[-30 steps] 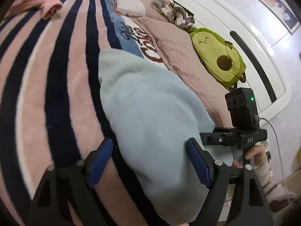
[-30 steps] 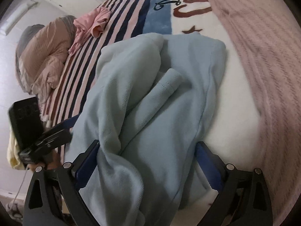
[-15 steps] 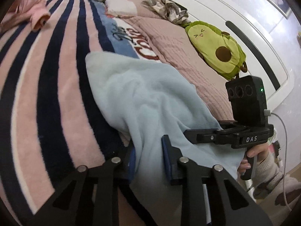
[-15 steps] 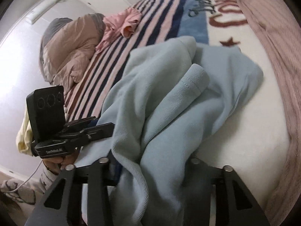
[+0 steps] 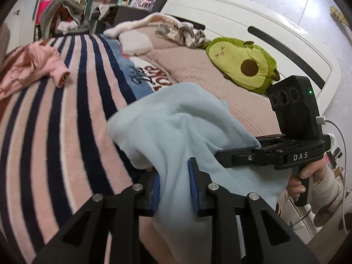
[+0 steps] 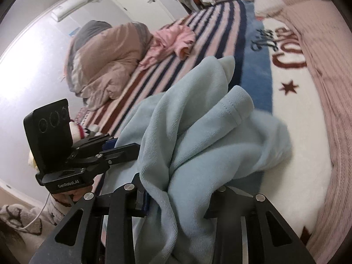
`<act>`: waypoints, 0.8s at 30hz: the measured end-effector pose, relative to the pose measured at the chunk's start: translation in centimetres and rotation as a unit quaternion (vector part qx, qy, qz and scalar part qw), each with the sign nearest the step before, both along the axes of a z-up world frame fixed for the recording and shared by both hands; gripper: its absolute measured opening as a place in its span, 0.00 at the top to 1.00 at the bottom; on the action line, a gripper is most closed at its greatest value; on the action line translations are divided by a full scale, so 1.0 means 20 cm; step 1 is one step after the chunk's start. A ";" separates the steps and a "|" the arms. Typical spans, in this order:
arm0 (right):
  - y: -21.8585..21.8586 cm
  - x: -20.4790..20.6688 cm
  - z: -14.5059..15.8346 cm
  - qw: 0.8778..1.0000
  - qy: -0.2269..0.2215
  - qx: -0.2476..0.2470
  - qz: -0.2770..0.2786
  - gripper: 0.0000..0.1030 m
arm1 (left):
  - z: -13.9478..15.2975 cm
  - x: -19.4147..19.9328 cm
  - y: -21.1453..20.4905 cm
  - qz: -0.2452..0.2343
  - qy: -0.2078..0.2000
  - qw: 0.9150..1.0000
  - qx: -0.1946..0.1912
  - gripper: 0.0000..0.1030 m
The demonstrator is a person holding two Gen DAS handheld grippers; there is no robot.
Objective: Fold small clothes
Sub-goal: 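Lift the folded sweatshirt with both grippers toward the clothes pile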
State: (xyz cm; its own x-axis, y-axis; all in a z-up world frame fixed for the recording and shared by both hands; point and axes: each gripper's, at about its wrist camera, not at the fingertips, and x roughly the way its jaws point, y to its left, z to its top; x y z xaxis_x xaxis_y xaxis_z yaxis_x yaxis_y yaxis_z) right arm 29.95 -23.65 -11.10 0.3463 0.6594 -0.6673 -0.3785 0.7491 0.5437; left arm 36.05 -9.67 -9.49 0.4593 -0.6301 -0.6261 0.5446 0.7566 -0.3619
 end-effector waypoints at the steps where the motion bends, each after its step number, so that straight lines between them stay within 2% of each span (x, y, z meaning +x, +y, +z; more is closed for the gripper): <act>1: 0.02 -0.02 0.03 1.000 -0.005 0.002 0.001 0.73 | 0.03 -0.03 0.01 0.004 -0.004 1.000 0.001 0.81; 8: 0.12 -0.21 0.22 0.999 -0.042 0.016 0.016 0.73 | 0.27 -0.28 0.17 0.025 -0.045 0.999 0.006 0.81; 15: 0.36 -0.37 0.51 0.994 -0.094 0.032 0.050 0.73 | 0.61 -0.53 0.45 0.064 -0.099 0.993 0.014 0.81; 19: 0.59 -0.44 0.72 0.986 -0.138 0.041 0.084 0.73 | 0.83 -0.71 0.71 0.095 -0.140 0.985 0.020 0.81; 24: 0.93 -0.55 0.95 0.971 -0.189 0.057 0.133 0.74 | 1.07 -0.95 1.08 0.148 -0.191 0.970 0.036 0.81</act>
State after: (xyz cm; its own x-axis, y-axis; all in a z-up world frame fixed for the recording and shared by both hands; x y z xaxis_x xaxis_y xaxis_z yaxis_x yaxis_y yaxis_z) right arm 18.98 -4.96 7.82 0.3598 0.8210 -0.4432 -0.7390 0.5408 0.4018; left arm 17.08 11.98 11.95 0.8202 -0.3973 -0.4116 0.3845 0.9156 -0.1176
